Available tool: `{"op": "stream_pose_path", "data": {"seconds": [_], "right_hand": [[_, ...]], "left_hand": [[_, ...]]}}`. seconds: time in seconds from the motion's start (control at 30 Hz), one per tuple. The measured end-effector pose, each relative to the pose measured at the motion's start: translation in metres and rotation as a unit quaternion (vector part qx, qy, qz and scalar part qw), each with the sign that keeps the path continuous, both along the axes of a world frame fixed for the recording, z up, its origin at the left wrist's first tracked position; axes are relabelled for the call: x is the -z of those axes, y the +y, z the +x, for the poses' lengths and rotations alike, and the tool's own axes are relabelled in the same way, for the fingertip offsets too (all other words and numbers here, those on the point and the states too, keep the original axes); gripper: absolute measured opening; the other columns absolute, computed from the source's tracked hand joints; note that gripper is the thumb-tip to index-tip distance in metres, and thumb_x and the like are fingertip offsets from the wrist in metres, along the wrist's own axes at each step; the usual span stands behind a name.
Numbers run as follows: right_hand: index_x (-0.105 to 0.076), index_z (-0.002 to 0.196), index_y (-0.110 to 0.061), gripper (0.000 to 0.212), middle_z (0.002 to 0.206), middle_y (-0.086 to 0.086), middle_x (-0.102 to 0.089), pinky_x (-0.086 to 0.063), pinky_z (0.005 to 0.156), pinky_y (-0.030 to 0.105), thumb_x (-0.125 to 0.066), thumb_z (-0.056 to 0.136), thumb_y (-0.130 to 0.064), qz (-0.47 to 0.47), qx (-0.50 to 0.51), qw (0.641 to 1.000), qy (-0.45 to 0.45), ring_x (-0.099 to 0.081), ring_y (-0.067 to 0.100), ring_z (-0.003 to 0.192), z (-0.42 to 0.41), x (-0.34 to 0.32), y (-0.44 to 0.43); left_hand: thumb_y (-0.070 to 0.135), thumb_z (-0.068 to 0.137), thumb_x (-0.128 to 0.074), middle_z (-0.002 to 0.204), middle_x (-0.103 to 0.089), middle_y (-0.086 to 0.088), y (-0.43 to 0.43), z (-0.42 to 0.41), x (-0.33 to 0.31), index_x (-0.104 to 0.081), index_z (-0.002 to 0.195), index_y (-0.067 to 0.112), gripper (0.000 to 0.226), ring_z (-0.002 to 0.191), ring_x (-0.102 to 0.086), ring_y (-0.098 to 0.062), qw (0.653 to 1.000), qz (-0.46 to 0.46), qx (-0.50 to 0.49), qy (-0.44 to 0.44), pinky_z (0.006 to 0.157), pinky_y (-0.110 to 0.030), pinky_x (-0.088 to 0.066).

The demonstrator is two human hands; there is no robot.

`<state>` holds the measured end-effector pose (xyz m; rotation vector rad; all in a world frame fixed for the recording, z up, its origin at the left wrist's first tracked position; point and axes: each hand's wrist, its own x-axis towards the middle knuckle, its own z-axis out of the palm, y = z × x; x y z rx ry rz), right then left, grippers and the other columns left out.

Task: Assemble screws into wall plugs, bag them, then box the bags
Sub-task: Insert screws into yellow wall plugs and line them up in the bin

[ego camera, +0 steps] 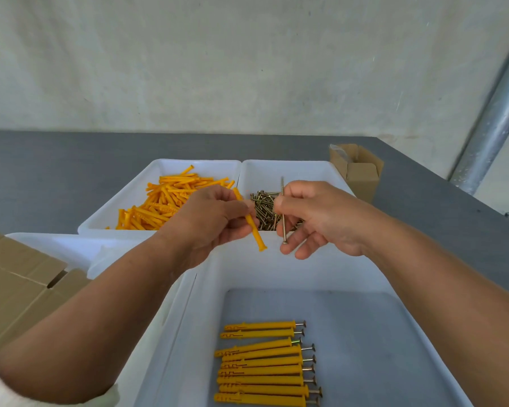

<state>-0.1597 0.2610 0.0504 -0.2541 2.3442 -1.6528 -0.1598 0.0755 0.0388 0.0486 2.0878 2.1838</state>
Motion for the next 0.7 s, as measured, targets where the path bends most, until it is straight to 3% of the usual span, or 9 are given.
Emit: {"op": "stream_pose_path", "data": {"seconds": [0.07,0.17,0.27,0.5,0.7], "right_hand": [[-0.061,0.097,-0.012,0.019,0.064,0.001,-0.066,-0.053,0.048,0.029,-0.055,0.099,-0.029,0.039,-0.047,0.998,-0.020,-0.073,0.030,0.065,0.002,0.002,0.001],[-0.067,0.099,-0.020,0.016,0.072,0.004,-0.066,-0.055,0.051,0.030,-0.056,0.099,-0.031,0.087,-0.110,0.990,-0.032,-0.073,0.028,0.067,0.005,0.002,0.000],[-0.068,0.100,-0.024,0.014,0.081,0.010,-0.064,-0.056,0.056,0.029,-0.056,0.099,-0.030,0.121,-0.149,0.980,-0.047,-0.073,0.027,0.069,0.008,0.003,-0.001],[-0.068,0.103,-0.023,0.014,0.078,0.011,-0.064,-0.057,0.056,0.027,-0.056,0.099,-0.030,0.146,-0.171,0.972,-0.062,-0.071,0.027,0.068,0.007,0.004,-0.001],[-0.068,0.104,-0.023,0.014,0.077,0.011,-0.064,-0.057,0.055,0.027,-0.057,0.099,-0.029,0.155,-0.163,0.972,-0.069,-0.071,0.026,0.066,0.007,0.007,0.000]], "left_hand": [[0.003,0.090,-0.063,0.072,-0.071,-0.011,-0.005,-0.005,0.001,-0.058,0.072,0.007,0.019,0.071,-0.068,-0.017,0.999,0.010,-0.046,-0.001,0.052,-0.018,-0.054],[0.003,0.093,-0.060,0.080,-0.070,-0.014,-0.010,-0.011,0.002,-0.058,0.090,0.003,0.003,0.063,-0.068,-0.013,0.996,0.030,-0.087,-0.010,0.051,-0.018,-0.053],[0.001,0.093,-0.059,0.087,-0.068,-0.016,-0.012,-0.013,0.003,-0.052,0.109,0.006,0.018,0.059,-0.069,-0.012,0.990,0.066,-0.120,-0.007,0.050,-0.019,-0.053],[0.001,0.093,-0.059,0.076,-0.069,-0.011,-0.011,-0.013,0.003,-0.054,0.102,0.010,0.014,0.062,-0.071,-0.014,0.990,0.071,-0.125,0.001,0.051,-0.020,-0.054],[0.000,0.093,-0.059,0.079,-0.068,-0.012,-0.012,-0.013,0.003,-0.054,0.100,0.010,0.013,0.062,-0.071,-0.014,0.990,0.064,-0.125,0.002,0.050,-0.021,-0.054]]}}
